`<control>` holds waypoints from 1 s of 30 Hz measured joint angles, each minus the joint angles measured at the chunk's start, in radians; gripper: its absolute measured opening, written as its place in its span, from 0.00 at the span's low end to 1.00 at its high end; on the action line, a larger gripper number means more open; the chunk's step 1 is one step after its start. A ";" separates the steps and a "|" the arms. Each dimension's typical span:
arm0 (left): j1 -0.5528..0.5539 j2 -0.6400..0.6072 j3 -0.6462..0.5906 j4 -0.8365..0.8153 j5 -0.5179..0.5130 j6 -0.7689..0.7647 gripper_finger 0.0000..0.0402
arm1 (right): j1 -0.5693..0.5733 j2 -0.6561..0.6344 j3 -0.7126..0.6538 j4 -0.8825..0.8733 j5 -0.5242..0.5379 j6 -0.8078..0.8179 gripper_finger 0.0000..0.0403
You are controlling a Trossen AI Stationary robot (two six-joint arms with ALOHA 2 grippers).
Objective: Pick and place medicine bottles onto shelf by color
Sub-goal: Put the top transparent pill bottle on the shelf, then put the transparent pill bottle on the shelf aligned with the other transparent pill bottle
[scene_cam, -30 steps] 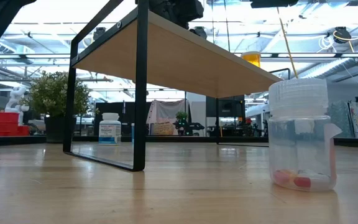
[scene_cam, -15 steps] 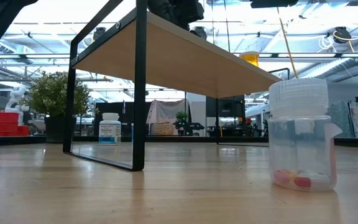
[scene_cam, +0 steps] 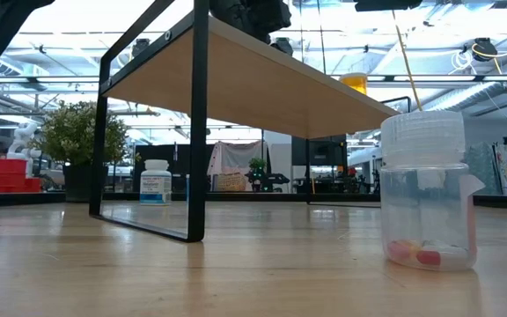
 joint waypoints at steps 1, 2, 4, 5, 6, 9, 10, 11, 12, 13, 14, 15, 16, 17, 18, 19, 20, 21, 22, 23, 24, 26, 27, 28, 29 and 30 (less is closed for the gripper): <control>0.000 0.000 0.000 0.002 0.000 0.000 0.55 | 0.000 0.000 0.000 0.000 0.000 0.000 0.68; 0.000 0.000 0.000 0.004 0.000 -0.001 0.56 | 0.000 0.000 0.000 0.000 0.000 0.000 0.68; 0.000 0.000 0.000 0.017 0.000 -0.014 0.57 | 0.000 0.000 0.000 -0.001 0.000 0.000 0.68; 0.000 0.000 0.000 0.026 0.000 -0.021 0.57 | 0.000 0.000 0.000 -0.001 0.000 0.000 0.68; 0.000 0.000 0.000 0.030 0.000 -0.024 0.58 | 0.000 0.000 0.000 -0.001 0.000 0.000 0.68; -0.003 0.000 0.000 0.029 0.000 -0.027 0.59 | 0.000 0.000 0.000 -0.001 0.000 0.000 0.68; -0.005 0.000 0.000 0.029 0.000 -0.026 0.59 | 0.000 0.000 0.000 -0.001 0.000 0.000 0.68; -0.007 0.000 0.000 0.030 0.000 -0.027 0.59 | 0.000 0.000 0.000 -0.002 0.000 0.000 0.68; -0.009 -0.001 0.000 0.029 0.000 -0.026 0.59 | 0.000 0.000 0.000 -0.004 0.000 0.000 0.68; -0.012 -0.001 0.000 0.029 0.000 -0.023 0.59 | 0.000 0.000 0.000 -0.006 0.000 0.000 0.68; -0.015 -0.001 0.000 0.029 0.000 -0.020 0.59 | 0.000 0.000 0.000 -0.006 0.000 0.000 0.68; -0.018 -0.001 0.000 0.029 0.000 -0.019 0.59 | 0.000 0.000 0.000 -0.006 0.000 0.000 0.68; -0.021 -0.002 0.000 0.029 -0.001 -0.019 0.59 | 0.000 0.000 0.000 -0.006 0.000 0.000 0.68; -0.024 -0.002 0.000 0.029 -0.003 -0.019 0.59 | 0.000 0.000 0.000 -0.006 0.000 0.000 0.68; -0.027 -0.006 0.000 0.029 -0.009 -0.019 0.59 | 0.000 0.000 0.000 -0.006 0.000 0.000 0.68; -0.030 -0.011 0.000 0.027 -0.016 -0.019 0.59 | 0.000 0.000 0.000 -0.006 0.000 0.000 0.68; -0.034 -0.015 0.000 0.030 -0.027 -0.019 0.59 | 0.000 0.000 0.000 -0.006 0.000 0.000 0.68; -0.040 -0.019 0.000 0.036 -0.035 -0.020 0.59 | 0.000 0.000 0.000 -0.006 0.000 0.000 0.68; -0.043 -0.030 0.000 0.037 -0.043 -0.025 0.59 | 0.000 0.000 0.000 -0.006 0.000 0.000 0.68; -0.047 -0.039 0.000 0.032 -0.054 -0.037 0.59 | 0.000 0.000 0.000 -0.006 0.000 0.000 0.68; -0.051 -0.046 0.000 0.031 -0.061 -0.048 0.59 | 0.000 0.000 0.000 -0.006 0.000 0.001 0.68; -0.063 -0.074 0.000 0.026 -0.094 -0.068 0.59 | 0.000 0.001 0.000 -0.008 -0.001 0.003 0.68; -0.070 -0.086 0.000 0.021 -0.120 -0.081 0.59 | 0.000 0.001 0.000 -0.008 -0.001 0.003 0.68; -0.079 -0.102 0.000 0.023 -0.152 -0.097 0.59 | 0.000 0.001 0.000 -0.007 0.000 0.003 0.68; -0.090 -0.116 0.000 0.023 -0.184 -0.112 0.59 | 0.000 0.001 0.000 -0.006 -0.001 0.003 0.68; -0.101 -0.132 0.000 0.023 -0.214 -0.128 0.59 | 0.000 0.001 0.000 -0.007 -0.001 0.003 0.68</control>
